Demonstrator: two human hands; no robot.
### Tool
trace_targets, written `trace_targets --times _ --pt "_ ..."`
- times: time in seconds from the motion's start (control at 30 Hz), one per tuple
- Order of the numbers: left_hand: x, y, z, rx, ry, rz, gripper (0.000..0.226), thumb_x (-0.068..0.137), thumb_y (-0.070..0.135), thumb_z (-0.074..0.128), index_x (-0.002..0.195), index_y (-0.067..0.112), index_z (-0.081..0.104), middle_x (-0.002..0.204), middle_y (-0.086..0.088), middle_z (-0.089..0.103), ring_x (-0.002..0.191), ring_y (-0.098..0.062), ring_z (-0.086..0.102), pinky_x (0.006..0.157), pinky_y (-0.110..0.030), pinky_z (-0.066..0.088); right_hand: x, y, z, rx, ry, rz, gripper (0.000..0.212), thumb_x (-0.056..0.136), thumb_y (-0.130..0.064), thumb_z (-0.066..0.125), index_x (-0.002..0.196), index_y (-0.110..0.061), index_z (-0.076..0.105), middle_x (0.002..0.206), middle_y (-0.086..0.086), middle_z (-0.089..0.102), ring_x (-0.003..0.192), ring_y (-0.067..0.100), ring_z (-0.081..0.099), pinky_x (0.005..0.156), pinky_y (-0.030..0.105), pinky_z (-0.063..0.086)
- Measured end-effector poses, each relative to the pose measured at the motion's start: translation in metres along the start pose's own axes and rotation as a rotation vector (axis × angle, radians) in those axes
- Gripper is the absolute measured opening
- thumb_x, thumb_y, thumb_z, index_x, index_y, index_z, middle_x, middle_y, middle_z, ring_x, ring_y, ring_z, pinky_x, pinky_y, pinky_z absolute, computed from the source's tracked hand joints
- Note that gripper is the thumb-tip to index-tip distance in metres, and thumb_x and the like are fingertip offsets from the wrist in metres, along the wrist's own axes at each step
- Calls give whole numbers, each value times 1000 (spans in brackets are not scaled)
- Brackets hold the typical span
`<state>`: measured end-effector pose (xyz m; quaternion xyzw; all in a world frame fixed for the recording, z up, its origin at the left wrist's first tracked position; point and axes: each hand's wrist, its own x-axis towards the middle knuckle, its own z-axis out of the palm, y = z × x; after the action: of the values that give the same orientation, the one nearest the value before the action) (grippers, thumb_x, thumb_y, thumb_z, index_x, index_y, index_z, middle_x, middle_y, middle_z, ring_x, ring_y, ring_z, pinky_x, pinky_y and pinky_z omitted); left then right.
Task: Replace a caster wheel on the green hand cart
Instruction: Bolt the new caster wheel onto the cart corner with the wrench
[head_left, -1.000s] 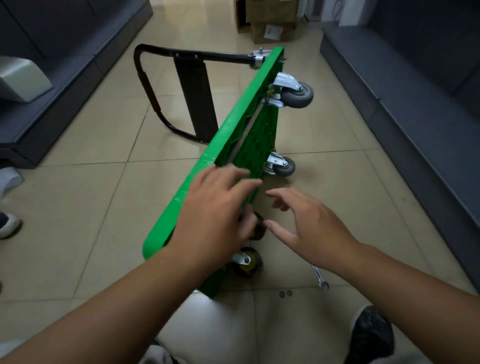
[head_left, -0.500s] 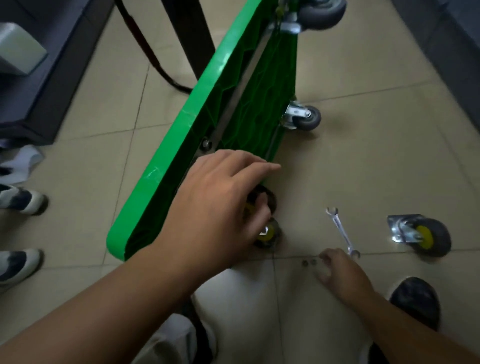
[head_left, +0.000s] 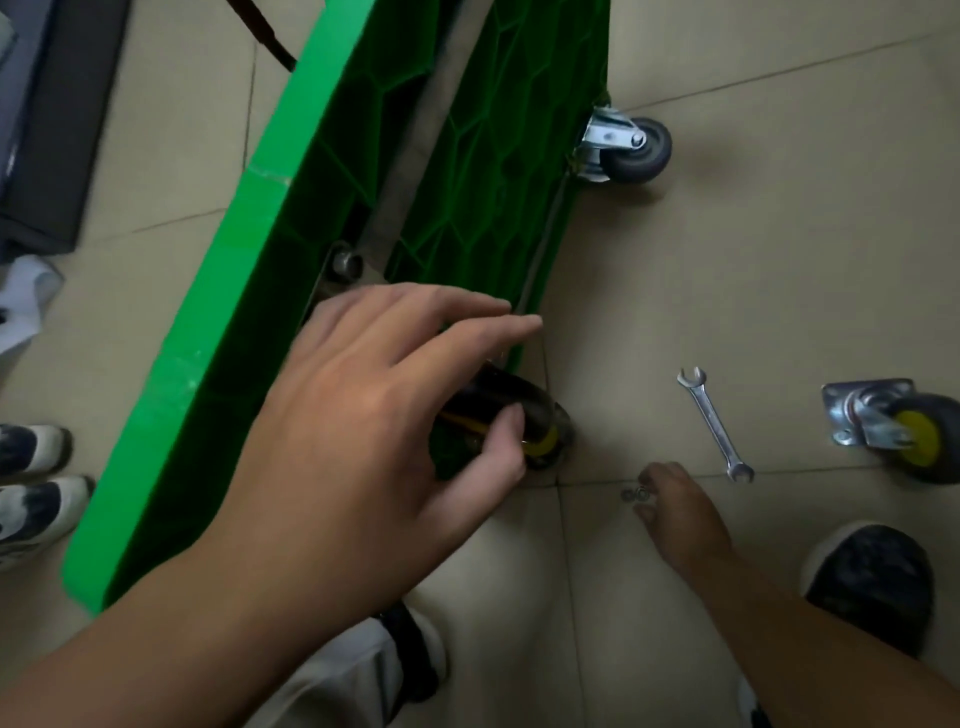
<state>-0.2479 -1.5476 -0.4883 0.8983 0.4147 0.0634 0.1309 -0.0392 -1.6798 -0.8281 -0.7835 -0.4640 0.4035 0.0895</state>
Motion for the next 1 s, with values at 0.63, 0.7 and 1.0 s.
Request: trace_targets --times 0.63,0.7,1.0 --pt "-4 3 -1 2 34 37 42 92 35 67 132 22 68 126 7 66 120 -17 60 105 -38 41 5 -23 -25 -151 34 -56 10 87 -16 71 97 -15 67 105 4 62 100 28 62 78 37 50" --pt "-7 4 -2 10 38 53 43 92 37 66 133 23 68 126 7 66 121 -17 60 106 -38 40 -2 -31 -33 -96 69 -72 9 87 -16 73 95 -14 70 100 4 66 96 26 65 78 36 52" --pt "-15 10 -30 19 296 269 35 94 22 64 128 19 72 121 2 69 117 -21 62 102 -40 44 -46 -143 -153 947 241 -85 14 77 -16 90 83 -11 78 74 9 77 69 19 73 68 27 61"
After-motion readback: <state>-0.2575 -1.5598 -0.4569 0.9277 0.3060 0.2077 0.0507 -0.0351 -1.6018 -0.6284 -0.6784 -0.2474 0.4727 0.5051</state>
